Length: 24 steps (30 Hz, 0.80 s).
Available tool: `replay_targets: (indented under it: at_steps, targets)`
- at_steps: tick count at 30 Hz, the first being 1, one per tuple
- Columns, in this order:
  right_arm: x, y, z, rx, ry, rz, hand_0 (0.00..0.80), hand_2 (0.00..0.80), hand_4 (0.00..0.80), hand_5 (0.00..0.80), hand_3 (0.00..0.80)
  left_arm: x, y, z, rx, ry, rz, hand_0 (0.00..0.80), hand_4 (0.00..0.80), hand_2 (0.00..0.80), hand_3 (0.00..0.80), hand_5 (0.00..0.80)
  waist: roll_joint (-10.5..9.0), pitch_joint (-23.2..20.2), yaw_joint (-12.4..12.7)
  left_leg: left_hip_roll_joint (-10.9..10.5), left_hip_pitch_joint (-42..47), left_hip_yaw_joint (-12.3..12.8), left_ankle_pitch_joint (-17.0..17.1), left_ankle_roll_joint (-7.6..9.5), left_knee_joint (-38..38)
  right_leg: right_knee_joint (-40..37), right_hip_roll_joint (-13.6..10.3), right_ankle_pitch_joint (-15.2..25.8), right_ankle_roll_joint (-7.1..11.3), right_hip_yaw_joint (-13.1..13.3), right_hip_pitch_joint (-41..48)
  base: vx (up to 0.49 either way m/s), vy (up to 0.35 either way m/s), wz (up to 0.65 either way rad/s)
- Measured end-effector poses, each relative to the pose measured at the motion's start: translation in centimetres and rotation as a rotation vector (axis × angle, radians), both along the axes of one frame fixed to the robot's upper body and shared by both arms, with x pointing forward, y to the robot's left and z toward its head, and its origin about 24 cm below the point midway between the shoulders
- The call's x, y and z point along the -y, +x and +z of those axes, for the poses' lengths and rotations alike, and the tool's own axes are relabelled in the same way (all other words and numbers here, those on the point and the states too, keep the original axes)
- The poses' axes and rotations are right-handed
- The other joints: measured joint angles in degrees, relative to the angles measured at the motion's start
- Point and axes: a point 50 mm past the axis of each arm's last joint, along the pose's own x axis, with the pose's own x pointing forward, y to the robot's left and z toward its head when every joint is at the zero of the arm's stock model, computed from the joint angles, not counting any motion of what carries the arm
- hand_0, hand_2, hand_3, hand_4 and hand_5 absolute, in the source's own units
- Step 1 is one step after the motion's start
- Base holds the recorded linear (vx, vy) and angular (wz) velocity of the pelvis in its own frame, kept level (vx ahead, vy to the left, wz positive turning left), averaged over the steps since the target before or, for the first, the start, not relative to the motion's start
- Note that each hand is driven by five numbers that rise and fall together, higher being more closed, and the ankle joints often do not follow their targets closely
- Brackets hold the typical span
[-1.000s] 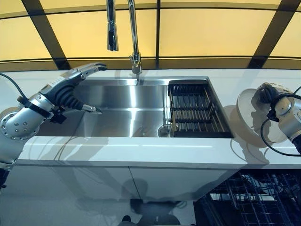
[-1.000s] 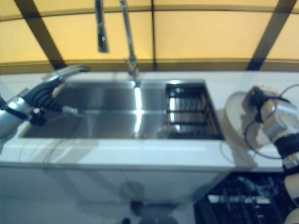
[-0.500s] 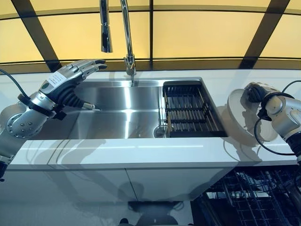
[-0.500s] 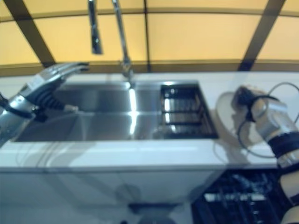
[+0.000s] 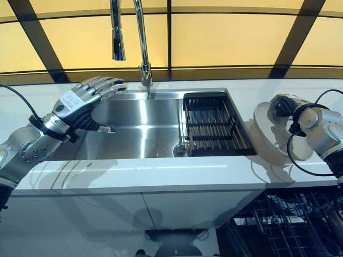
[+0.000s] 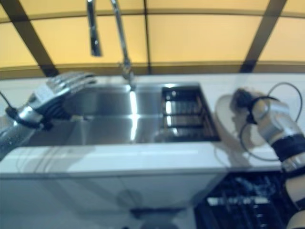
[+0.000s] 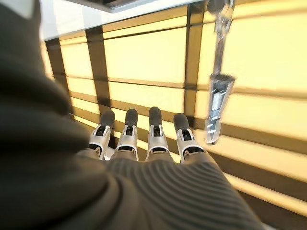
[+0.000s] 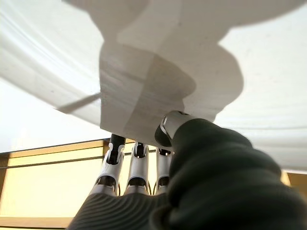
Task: Take plates into dishwasher
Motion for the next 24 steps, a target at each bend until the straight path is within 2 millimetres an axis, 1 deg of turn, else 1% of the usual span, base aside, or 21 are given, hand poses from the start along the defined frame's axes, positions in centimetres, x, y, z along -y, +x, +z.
replay_targets:
  at_steps: [3,5,9,11,14,17,18,20,23,24]
  targets:
    - [-0.5,0.2,0.5,0.007,0.003,0.02,0.8,0.8,0.8,0.8,0.8,0.7,0.0,0.0,0.067,0.029,-0.051,0.0,0.0,0.0,0.0,0.0,-0.07,0.0,-0.2,0.1,0.0,0.1,0.0,-0.06,0.0,0.0,0.2,0.0,-0.05,0.1,0.0,0.0,0.0,0.0]
    - [-1.3,0.5,1.0,0.013,-0.003,0.047,0.8,0.8,0.8,0.8,0.8,1.0,0.2,-0.2,0.063,0.034,-0.068,0.0,0.0,0.0,0.0,0.0,-0.08,0.0,-0.7,0.2,0.0,0.1,0.0,-0.08,0.0,0.0,0.2,-0.1,-0.09,0.1,0.0,0.0,0.0,0.0]
    - [-3.8,1.4,2.1,0.017,0.013,0.124,0.8,0.8,0.8,0.8,0.8,1.7,0.6,-1.0,0.026,0.073,-0.089,0.0,0.0,0.0,0.0,0.0,-0.16,0.0,-1.6,0.4,0.2,0.5,-0.1,-0.23,0.0,0.0,0.4,0.0,-0.11,0.5,-0.1,-0.001,0.005,-0.03]
    - [-4.3,1.5,2.5,0.023,0.033,0.138,0.8,0.8,0.8,0.8,0.8,1.9,0.7,-0.9,0.015,0.078,-0.095,0.0,0.0,0.0,0.0,0.0,-0.19,0.0,-1.6,0.4,0.4,1.0,-0.1,-0.38,0.0,0.0,0.5,0.0,-0.12,0.8,-0.2,0.001,0.012,-0.1]
    - [-5.2,1.8,2.1,0.007,0.069,0.153,0.8,0.8,0.8,0.8,0.8,2.3,0.9,-1.1,0.024,0.051,-0.118,0.0,0.0,0.0,0.0,0.0,-0.27,-0.1,-1.8,0.4,1.0,1.6,-0.3,-0.46,0.0,0.0,0.5,-0.1,-0.13,1.3,-0.1,0.001,0.008,-0.09]
    - [-6.2,2.1,1.5,-0.018,0.096,0.173,0.8,0.8,0.8,0.8,0.8,3.1,1.0,-1.0,0.062,0.031,-0.164,0.0,0.0,0.0,0.0,0.0,-0.37,-0.1,-2.4,0.4,1.0,1.5,-0.3,-0.46,0.0,0.0,0.5,-0.1,-0.13,1.4,-0.1,0.0,0.0,0.0]
    - [-6.5,2.1,1.3,-0.031,0.104,0.18,0.8,0.8,0.8,0.8,0.8,3.9,1.2,-1.0,0.092,0.043,-0.195,0.0,0.0,0.0,0.0,0.0,-0.4,-0.2,-2.6,0.4,1.0,1.5,-0.3,-0.46,0.0,0.0,0.5,-0.1,-0.13,1.4,0.0,0.0,0.0,0.0]
    - [-6.9,2.2,1.2,-0.044,0.108,0.187,0.8,0.8,0.8,0.8,0.8,4.7,1.5,-1.2,0.118,0.066,-0.227,0.0,0.0,0.0,0.0,0.0,-0.41,-0.2,-2.8,0.4,1.1,1.6,-0.3,-0.45,0.0,0.0,0.5,-0.1,-0.13,1.5,0.0,0.002,-0.001,-0.02]
    - [-8.5,2.6,1.6,-0.072,0.081,0.228,0.8,0.8,0.8,0.8,0.8,6.2,2.2,-2.1,0.113,0.106,-0.27,0.0,0.0,0.0,0.0,0.0,-0.5,-0.2,-4.0,0.4,1.2,2.0,-0.3,-0.46,0.0,0.0,0.6,0.0,-0.15,1.8,-0.1,0.004,0.002,-0.05]
    - [-9.3,2.8,1.8,-0.075,0.074,0.248,0.8,0.8,0.8,0.8,0.8,6.5,2.4,-2.5,0.097,0.118,-0.279,0.0,0.0,0.0,0.0,0.0,-0.56,-0.3,-4.4,0.4,1.3,2.2,-0.3,-0.46,0.0,0.1,0.6,0.0,-0.16,1.9,-0.2,0.006,0.004,-0.06]
